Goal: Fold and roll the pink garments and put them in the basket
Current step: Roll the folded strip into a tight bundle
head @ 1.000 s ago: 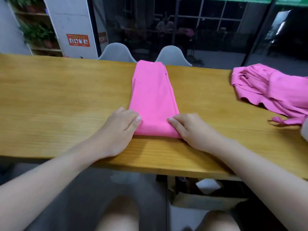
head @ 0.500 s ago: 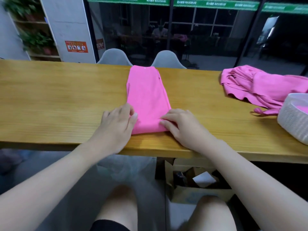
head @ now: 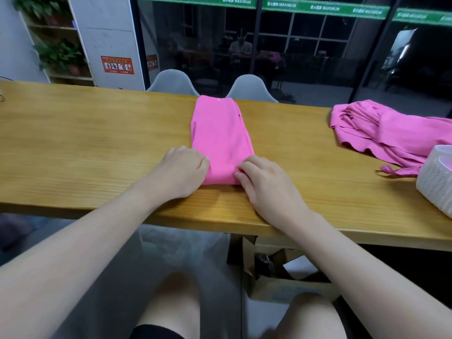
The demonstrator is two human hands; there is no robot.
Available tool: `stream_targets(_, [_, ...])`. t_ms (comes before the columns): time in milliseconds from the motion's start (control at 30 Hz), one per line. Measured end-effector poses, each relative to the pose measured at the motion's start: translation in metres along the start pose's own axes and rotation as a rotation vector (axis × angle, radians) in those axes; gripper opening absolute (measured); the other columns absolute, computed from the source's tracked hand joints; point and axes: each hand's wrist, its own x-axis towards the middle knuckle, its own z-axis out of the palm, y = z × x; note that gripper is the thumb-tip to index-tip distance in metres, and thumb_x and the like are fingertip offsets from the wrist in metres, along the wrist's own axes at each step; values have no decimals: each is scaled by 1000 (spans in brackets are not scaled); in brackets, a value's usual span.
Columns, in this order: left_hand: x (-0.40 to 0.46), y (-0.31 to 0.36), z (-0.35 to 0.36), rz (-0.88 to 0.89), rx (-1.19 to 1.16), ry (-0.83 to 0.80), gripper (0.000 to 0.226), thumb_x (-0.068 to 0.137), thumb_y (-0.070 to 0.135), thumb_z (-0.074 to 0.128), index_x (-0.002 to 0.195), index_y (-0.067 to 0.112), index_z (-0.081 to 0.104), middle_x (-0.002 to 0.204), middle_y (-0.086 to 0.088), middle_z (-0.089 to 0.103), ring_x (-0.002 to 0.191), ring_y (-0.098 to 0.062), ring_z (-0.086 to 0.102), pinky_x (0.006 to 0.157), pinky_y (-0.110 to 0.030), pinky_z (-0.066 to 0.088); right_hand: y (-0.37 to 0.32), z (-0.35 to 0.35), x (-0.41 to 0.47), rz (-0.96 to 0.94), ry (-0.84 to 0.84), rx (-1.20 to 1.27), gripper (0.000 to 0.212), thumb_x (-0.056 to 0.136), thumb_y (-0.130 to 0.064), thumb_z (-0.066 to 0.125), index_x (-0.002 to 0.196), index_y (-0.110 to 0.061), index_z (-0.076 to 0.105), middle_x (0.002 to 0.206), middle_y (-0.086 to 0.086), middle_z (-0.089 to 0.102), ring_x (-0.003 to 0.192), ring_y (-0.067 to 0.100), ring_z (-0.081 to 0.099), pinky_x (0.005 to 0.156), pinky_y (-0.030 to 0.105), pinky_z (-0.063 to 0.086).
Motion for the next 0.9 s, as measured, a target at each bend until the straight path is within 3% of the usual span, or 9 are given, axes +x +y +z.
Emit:
stream_targets(100, [-7,-1,3,94,26,110,41,108,41,22,75,22,38,79,1,50,83,-27,48,86,-47,39,3,8,8,18,-35,1,24,106,-27,48,104,-8,63,100,8,63,93,31,58,80,46,46])
stream_targets(200, [-16,0,9,226,190,319,42,106,48,22,87,18,44,82,-2,52,81,-27,48,80,-45,39,4,15,26,1,-90,-28,22,107,-21,43,91,-10,52,92,15,60,85,38,55,75,49,43])
stream_targets(333, [-2,-6,10,222,293,262,50,105,45,20,92,14,57,91,-7,55,90,-30,52,83,-47,38,12,17,42,4,-187,5,21,109,-18,38,88,-16,38,93,19,59,87,39,54,80,51,39])
stream_targets(467, [29,-10,3,254,214,60,56,108,41,17,100,14,66,92,-2,46,101,-27,49,95,-45,33,10,23,44,-28,-55,-148,11,99,-11,47,95,-5,55,99,17,57,89,36,52,79,49,44])
stream_targets(567, [42,-13,3,276,182,-18,53,109,40,17,86,15,58,85,0,54,95,-26,54,94,-44,31,5,32,40,-66,-31,-117,26,102,-23,41,103,-4,59,100,14,58,89,33,53,79,45,44])
stream_targets(667, [38,-15,11,271,166,131,49,108,43,18,84,16,51,81,-1,58,83,-28,56,83,-41,29,7,35,46,-24,-24,-78,40,104,-33,30,98,-4,58,94,14,59,86,35,55,77,44,41])
stream_targets(767, [20,-14,19,285,346,363,40,106,41,27,92,13,51,84,-8,57,79,-33,54,81,-46,34,11,33,60,9,-120,-43,35,109,-31,32,97,-5,54,95,16,61,90,36,57,78,46,37])
stream_targets(900, [18,-19,19,283,263,303,42,105,42,22,95,16,54,90,-4,58,87,-30,56,84,-47,36,20,32,81,139,-316,46,34,111,-35,29,85,-16,38,77,-5,43,81,23,43,72,38,29])
